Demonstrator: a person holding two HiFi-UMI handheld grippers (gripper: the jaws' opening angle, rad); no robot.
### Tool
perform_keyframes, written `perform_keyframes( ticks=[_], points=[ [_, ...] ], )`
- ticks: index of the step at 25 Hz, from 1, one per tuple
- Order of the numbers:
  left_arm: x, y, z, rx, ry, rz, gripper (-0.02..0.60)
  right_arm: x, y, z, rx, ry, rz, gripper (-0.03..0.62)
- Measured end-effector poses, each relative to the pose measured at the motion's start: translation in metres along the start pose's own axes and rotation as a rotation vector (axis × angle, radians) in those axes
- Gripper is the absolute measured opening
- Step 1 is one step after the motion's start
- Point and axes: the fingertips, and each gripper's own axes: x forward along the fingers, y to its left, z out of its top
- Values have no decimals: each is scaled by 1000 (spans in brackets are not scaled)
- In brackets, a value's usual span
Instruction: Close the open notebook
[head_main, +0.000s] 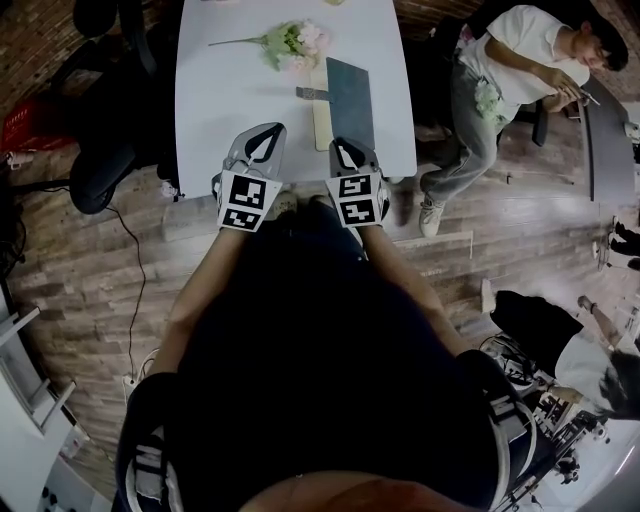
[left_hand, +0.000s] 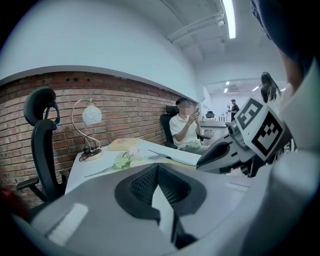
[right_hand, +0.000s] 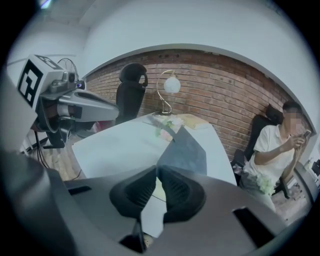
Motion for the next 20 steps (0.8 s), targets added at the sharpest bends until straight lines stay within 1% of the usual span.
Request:
perform_keyframes(
  ticks=[3,11,20],
  points=[
    [0,4,-3,-3,7,6,7,9,4,1,-22,4,7,23],
    [-4,8,-10,-6,24,18,7,25,16,-11,-99,65,31,28],
    [-8,11,-14,-10,32,22,7,36,25,-23,-139,111,42,32]
  ],
)
